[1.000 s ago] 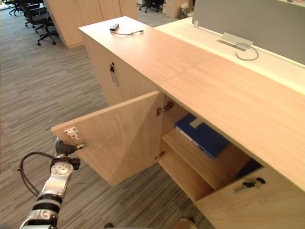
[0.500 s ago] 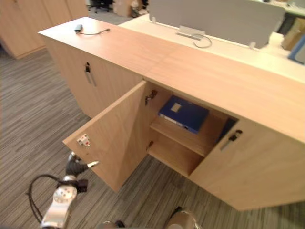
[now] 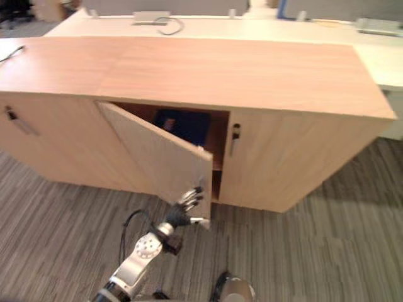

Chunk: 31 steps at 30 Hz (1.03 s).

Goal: Walk over to the cabinet, pick up the folder, carry it to the office cabinet, place the folder inside the office cabinet, then close the office cabinet door

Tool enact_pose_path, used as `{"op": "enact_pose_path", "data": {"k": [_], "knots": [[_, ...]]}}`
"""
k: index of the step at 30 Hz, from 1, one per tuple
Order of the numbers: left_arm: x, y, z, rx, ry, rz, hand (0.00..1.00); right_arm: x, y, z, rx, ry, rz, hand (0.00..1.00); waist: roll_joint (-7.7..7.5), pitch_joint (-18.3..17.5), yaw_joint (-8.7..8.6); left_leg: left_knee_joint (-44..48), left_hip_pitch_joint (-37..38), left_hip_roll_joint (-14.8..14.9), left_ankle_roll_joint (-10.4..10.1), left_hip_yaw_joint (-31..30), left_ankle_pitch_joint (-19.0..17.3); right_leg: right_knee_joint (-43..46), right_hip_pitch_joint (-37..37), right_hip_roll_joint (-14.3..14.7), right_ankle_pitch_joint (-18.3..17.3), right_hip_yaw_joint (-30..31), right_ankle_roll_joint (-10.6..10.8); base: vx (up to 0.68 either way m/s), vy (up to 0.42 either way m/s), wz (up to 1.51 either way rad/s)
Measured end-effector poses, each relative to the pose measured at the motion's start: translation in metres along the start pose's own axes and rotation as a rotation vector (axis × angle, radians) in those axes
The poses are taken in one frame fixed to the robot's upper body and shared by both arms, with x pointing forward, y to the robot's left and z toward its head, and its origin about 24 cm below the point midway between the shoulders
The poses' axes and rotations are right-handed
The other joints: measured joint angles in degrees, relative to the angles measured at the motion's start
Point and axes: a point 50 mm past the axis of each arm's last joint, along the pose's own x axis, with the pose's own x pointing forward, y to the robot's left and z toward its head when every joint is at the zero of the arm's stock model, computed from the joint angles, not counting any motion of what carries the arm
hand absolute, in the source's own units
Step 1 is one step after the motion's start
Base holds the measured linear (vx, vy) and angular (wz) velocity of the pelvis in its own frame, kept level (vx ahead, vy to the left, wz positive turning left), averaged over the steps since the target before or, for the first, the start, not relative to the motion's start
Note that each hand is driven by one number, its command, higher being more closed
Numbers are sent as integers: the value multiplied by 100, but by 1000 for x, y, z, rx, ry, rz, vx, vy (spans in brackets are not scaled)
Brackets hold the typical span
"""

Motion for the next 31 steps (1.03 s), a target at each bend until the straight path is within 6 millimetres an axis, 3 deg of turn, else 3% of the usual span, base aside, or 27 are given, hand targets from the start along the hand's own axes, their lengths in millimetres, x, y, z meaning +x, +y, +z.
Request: {"op": "enact_pose_path", "data": {"k": [3,4,5,6,7,8,9,10,13,16,19,23,26,31], "knots": [[3,-23,0,-33,-1,-107,0,0,1,0,-25,-2,7,0,3,-18,-131,697,-6,116,148,-656,33,-71,158,131,110,436,-171,197,49,-84],[4,-27,1,-32,-5,-131,0,0,3,-1,-38,-1,13,0,-82,30,-121,1030,-144,47,170,-1081,-182,-138,270,135,136,645,-183,154,83,-67],[5,-29,3,-35,-13,-141,0,0,3,0,-41,-5,14,0,-82,27,-112,1008,-184,-99,98,-1325,-395,-170,303,132,146,762,-168,109,135,-78],[8,-31,8,-31,-31,-154,0,0,5,4,-66,-22,21,0,-84,29,-77,885,-300,-436,109,-1840,-703,-246,375,124,173,983,-125,88,202,-83],[10,-30,12,-22,-49,-156,0,-1,8,6,-96,-38,34,0,-99,36,-28,675,-428,-798,95,-2339,-843,-322,449,118,190,1197,-100,80,227,-88],[10,-29,14,-20,-60,-153,0,-1,10,7,-114,-43,42,0,-101,37,3,505,-484,-971,77,-2590,-848,-340,473,115,212,1295,-63,78,258,-88],[10,-28,17,-24,-78,-147,0,-1,12,8,-136,-49,49,0,-87,41,43,15,-479,-1193,25,-2927,-769,-351,510,127,253,1446,17,81,269,-107],[8,-23,17,-30,-85,-122,0,-1,14,7,-159,-50,56,0,-71,13,104,-598,-249,-1356,-36,-3131,-77,-377,537,223,322,1748,236,122,298,-93],[3,-9,13,-48,-81,-39,0,-2,10,-5,-176,-22,52,0,-231,-93,59,-1263,135,-1658,77,-2833,95,-1126,831,82,671,1894,436,139,223,-39],[-3,15,1,-64,-35,76,0,-3,10,-12,-152,-3,45,0,-241,-138,33,-1758,336,-1869,146,-2743,294,-1595,990,6,947,1913,480,127,140,-10],[-18,51,-33,-74,110,278,0,-4,7,-16,-113,10,31,0,-247,-159,28,-2040,527,-1937,143,-2738,372,-1922,1229,29,1054,1892,551,105,32,0],[-63,86,-81,0,351,446,0,-4,7,-16,-112,11,28,0,-253,-170,47,-2257,629,-1876,46,-2772,449,-2090,1318,140,1072,1859,540,81,-59,-1],[-116,110,-121,-103,559,651,0,-3,9,-13,-109,9,33,0,-293,-178,69,-2416,826,-1816,-13,-2771,487,-2243,1506,254,1092,1844,514,29,-66,-5],[-194,117,-159,-359,749,967,0,-2,17,-2,-97,-15,63,0,-346,-258,197,-2513,875,-1830,-8,-2828,546,-2426,1604,264,1187,1740,493,-25,-29,6]]}}
